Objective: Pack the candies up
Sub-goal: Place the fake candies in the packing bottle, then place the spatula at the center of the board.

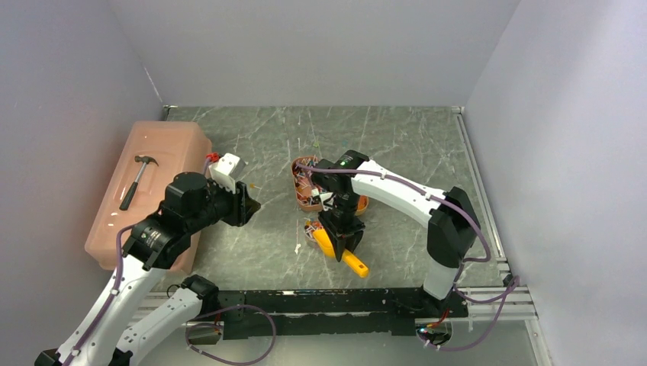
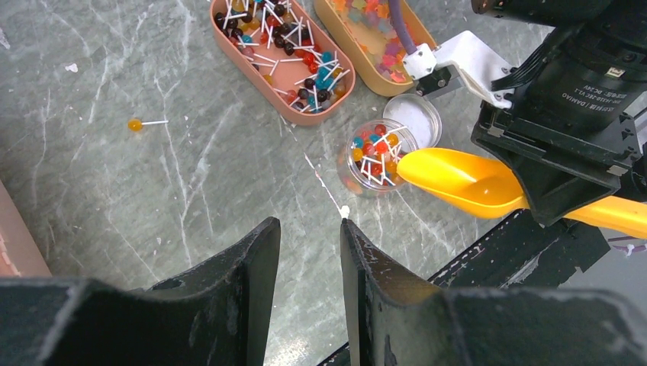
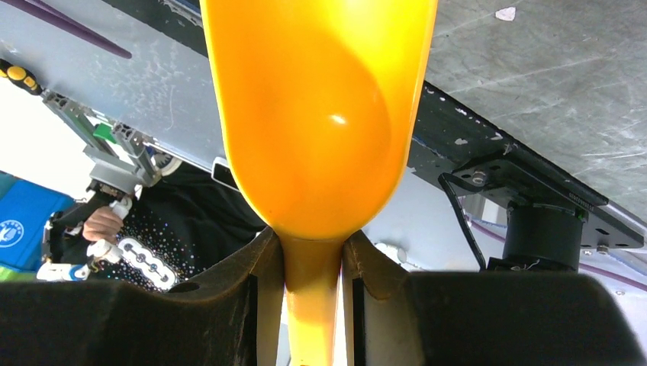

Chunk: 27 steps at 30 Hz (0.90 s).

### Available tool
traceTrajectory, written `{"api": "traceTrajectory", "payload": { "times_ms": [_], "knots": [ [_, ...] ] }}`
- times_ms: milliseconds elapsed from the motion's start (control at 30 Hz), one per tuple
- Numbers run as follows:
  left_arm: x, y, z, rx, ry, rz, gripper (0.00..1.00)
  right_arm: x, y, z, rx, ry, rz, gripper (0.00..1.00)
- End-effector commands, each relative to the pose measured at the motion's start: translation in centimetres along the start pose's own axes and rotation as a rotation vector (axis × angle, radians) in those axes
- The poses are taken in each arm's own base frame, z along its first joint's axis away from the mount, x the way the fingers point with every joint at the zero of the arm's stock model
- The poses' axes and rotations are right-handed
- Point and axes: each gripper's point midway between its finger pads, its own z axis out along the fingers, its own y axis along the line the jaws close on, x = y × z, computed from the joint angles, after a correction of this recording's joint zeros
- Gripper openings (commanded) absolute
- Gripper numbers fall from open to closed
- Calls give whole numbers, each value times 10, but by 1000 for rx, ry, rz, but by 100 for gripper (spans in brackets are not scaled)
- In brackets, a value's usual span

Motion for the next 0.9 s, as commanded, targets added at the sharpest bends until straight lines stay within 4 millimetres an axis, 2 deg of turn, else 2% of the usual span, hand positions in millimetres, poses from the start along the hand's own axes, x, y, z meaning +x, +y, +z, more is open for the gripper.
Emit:
{"api": "traceTrajectory", "payload": {
  "times_ms": [0, 267, 433, 867],
  "knots": [
    [-4, -3, -2, 16, -17, 4, 41, 14, 2, -17, -23, -40, 26, 0],
    [-2, 0, 2, 2, -2, 1, 41, 6, -9, -34, -1, -192, 25, 0],
    [0, 2, 5, -8, 12, -1, 40, -3, -28, -38, 52, -310, 46, 0],
    [5, 7, 15, -24, 46, -4, 41, -54, -106, -62, 330, -794, 201, 0]
  ]
}}
